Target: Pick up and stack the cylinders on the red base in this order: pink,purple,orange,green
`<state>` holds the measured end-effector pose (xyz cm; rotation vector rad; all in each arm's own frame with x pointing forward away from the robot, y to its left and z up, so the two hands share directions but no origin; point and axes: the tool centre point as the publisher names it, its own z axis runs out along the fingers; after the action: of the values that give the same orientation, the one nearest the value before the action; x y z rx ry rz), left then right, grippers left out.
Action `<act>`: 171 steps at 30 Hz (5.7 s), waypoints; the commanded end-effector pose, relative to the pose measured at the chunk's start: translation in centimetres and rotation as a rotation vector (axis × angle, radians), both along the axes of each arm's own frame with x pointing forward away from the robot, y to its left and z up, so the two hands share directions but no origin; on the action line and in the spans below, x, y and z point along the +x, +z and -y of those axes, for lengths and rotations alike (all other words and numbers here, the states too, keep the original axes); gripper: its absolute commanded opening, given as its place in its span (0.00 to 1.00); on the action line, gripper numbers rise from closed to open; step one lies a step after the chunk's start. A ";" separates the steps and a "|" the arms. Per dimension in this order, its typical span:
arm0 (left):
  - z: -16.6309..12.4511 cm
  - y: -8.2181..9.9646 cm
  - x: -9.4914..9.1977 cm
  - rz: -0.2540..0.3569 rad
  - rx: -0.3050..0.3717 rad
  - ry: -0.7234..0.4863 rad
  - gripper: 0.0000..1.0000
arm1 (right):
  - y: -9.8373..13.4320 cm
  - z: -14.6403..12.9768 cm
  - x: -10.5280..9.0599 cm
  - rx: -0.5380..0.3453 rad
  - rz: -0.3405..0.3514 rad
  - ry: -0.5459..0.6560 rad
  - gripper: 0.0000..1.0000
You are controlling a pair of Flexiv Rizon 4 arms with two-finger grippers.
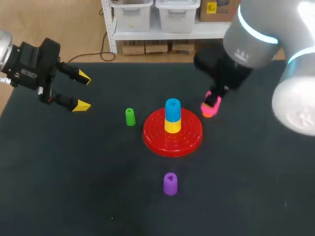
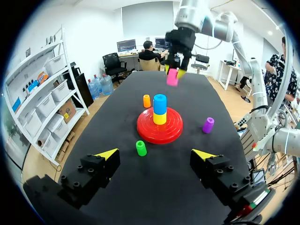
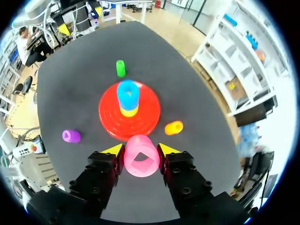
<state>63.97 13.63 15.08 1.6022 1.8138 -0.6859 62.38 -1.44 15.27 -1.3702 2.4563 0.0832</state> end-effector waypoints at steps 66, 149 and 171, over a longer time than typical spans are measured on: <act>0.0 -0.1 -0.1 0.003 -0.001 0.001 1.00 | -2.5 -8.6 3.3 -0.100 -0.063 0.118 0.00; 0.0 -0.1 -0.1 0.003 -0.001 0.001 1.00 | -7.3 -9.8 -14.6 -0.117 -0.185 0.374 1.00; 0.0 -0.1 -0.1 0.003 -0.001 0.001 1.00 | -12.3 -9.1 -13.6 -0.176 -0.240 0.330 1.00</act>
<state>63.97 13.63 15.08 1.6021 1.8138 -0.6859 48.78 7.36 3.09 -1.9310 2.4410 0.1123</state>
